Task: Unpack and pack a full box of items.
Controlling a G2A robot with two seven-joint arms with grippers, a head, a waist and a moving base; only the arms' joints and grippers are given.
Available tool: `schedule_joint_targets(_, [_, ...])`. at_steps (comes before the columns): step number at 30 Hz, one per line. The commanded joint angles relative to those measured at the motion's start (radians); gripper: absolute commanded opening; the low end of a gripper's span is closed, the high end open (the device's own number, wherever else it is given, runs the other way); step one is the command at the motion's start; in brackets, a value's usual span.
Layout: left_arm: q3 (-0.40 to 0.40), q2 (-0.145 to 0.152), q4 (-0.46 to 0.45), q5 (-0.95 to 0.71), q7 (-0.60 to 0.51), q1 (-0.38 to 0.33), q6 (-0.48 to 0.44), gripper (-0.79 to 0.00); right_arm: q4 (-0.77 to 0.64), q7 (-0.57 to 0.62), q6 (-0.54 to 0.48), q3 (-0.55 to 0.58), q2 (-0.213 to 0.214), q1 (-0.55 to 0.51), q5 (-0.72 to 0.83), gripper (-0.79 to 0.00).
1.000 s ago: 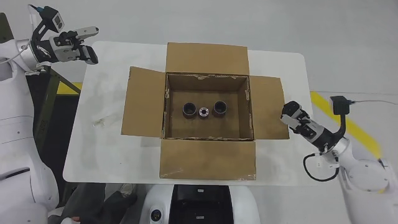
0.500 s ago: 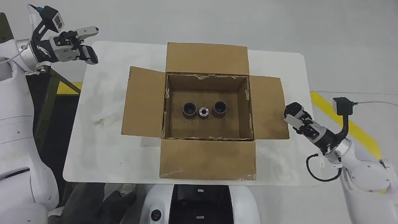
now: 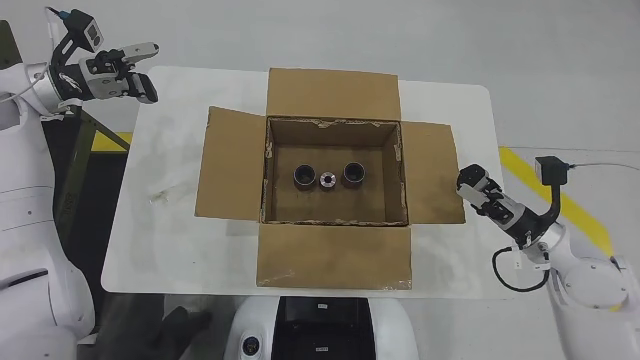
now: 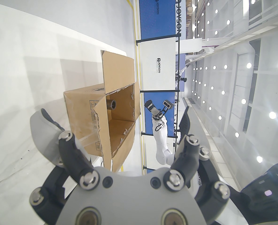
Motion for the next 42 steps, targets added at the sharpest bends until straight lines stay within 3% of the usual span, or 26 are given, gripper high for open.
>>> schedule_joint_targets(1, [0.000,0.000,0.000,0.000,0.000,0.000,0.000,0.000,0.000,0.000,0.000,0.000,0.000,0.000,0.000,0.000])
schedule_joint_targets(7, [0.000,0.000,0.000,0.000,0.000,0.000,0.000,0.000,0.000,0.000,0.000,0.000,0.000,0.000,0.000,0.000])
schedule_joint_targets(11, [0.000,0.000,0.000,0.000,0.000,0.000,0.000,0.000,-0.009,-0.055,0.053,0.003,-0.002,-0.008,0.012,0.000])
schedule_joint_targets(20, [0.000,0.000,0.000,0.000,0.000,0.000,0.000,0.000,0.039,-0.043,0.188,-0.015,0.002,0.011,0.033,0.000])
schedule_joint_targets(26, [0.000,0.000,0.000,0.000,0.000,0.000,0.000,0.000,0.092,-0.038,0.191,-0.013,0.003,0.018,0.107,0.000])
schedule_joint_targets(42, [0.000,0.000,0.000,0.000,0.000,0.000,0.000,0.000,0.180,0.213,0.227,-0.042,0.012,0.061,0.416,0.000])
